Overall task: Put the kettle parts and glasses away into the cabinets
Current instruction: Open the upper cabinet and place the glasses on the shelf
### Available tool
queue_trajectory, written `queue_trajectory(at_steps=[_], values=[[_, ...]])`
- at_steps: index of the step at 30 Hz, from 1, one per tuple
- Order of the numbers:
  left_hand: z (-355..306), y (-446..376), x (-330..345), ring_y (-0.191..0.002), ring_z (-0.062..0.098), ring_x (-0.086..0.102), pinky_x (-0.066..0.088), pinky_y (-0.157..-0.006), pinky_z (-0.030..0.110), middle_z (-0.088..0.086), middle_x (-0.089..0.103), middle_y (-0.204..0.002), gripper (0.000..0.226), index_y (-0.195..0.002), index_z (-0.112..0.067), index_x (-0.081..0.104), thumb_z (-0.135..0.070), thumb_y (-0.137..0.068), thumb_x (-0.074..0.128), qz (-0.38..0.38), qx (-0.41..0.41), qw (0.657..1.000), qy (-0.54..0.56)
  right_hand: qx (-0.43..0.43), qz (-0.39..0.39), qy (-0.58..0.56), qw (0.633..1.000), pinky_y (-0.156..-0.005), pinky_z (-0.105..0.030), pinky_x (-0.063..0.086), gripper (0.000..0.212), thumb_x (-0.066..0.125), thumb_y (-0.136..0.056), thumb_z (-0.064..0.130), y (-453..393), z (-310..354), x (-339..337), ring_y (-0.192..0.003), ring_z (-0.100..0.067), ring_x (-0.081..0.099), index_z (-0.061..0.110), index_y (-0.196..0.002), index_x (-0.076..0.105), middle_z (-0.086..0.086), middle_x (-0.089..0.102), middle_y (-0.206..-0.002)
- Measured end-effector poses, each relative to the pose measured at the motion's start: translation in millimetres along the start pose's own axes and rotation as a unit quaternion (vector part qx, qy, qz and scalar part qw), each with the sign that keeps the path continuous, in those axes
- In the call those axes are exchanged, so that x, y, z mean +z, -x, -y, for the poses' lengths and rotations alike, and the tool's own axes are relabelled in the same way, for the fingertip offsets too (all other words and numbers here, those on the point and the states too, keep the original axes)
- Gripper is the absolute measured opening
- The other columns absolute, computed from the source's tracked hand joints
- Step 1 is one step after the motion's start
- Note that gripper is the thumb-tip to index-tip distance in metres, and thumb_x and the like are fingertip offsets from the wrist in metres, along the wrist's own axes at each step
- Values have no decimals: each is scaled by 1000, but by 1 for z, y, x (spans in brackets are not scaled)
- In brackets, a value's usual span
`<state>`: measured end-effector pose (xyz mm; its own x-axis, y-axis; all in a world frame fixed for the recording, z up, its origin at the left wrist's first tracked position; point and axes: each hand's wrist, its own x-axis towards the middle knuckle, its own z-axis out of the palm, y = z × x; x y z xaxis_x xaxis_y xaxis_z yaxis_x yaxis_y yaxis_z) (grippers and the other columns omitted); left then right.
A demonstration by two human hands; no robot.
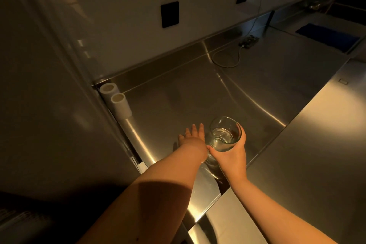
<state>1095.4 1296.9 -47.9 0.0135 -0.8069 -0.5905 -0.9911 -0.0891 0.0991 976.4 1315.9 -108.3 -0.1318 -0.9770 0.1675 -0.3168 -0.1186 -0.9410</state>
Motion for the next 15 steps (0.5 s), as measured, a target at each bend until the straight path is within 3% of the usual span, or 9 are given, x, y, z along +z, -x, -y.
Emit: queue_trajectory(at_steps=[3, 7, 9, 11, 13, 14, 15], values=[[1, 4, -2, -145, 31, -9, 6, -117, 49, 11, -19, -157, 93, -147, -14, -22, -15, -91, 53, -17, 9, 999, -30, -26, 8, -1, 1000, -87, 0, 34, 104, 89, -57, 17, -11, 16, -7, -108, 20, 43, 27, -139, 25, 31, 39, -119], [1, 12, -9, -145, 32, -9, 7, -117, 48, 11, -18, -157, 94, -147, -12, -21, -13, -91, 54, -47, -5, 997, -57, -55, 12, -5, 998, -85, -1, 37, 103, 88, -59, 15, -26, 47, -22, -107, 19, 46, 25, -140, 26, 31, 43, -117], [-2, 17, -12, -146, 32, -4, 11, -117, 47, 13, -14, -158, 89, -149, -10, -17, -16, -92, 52, -63, -17, 998, -5, -71, 16, -4, 997, -83, -2, 38, 104, 88, -58, 15, -32, 66, -32, -106, 18, 47, 26, -141, 26, 29, 46, -117], [-6, 20, -15, -145, 31, 7, 17, -115, 43, 13, -1, -159, 78, -151, -9, -6, -17, -94, 48, -83, -26, 989, 116, -90, 24, -5, 996, -83, -3, 40, 106, 89, -57, 14, -37, 86, -43, -107, 15, 49, 26, -141, 26, 28, 47, -118], [-10, 22, -23, -140, 31, 26, 25, -112, 39, 15, 21, -155, 59, -149, -7, 18, -16, -96, 42, -111, -29, 951, 286, -108, 36, -8, 993, -86, -7, 42, 107, 90, -56, 15, -40, 106, -55, -111, 11, 49, 27, -140, 26, 26, 47, -121], [-12, 25, -27, -136, 31, 34, 30, -109, 37, 16, 32, -150, 49, -144, -5, 30, -17, -97, 39, -120, -41, 906, 404, -118, 43, -6, 992, -87, -8, 42, 106, 90, -56, 16, -41, 117, -61, -112, 10, 48, 27, -140, 26, 28, 46, -122], [-14, 29, -31, -131, 32, 40, 32, -106, 36, 16, 41, -144, 42, -138, -5, 39, -20, -99, 38, -107, -56, 839, 531, -131, 51, -3, 990, -87, -7, 42, 105, 90, -56, 17, -40, 128, -67, -112, 11, 47, 28, -139, 27, 31, 44, -121]])
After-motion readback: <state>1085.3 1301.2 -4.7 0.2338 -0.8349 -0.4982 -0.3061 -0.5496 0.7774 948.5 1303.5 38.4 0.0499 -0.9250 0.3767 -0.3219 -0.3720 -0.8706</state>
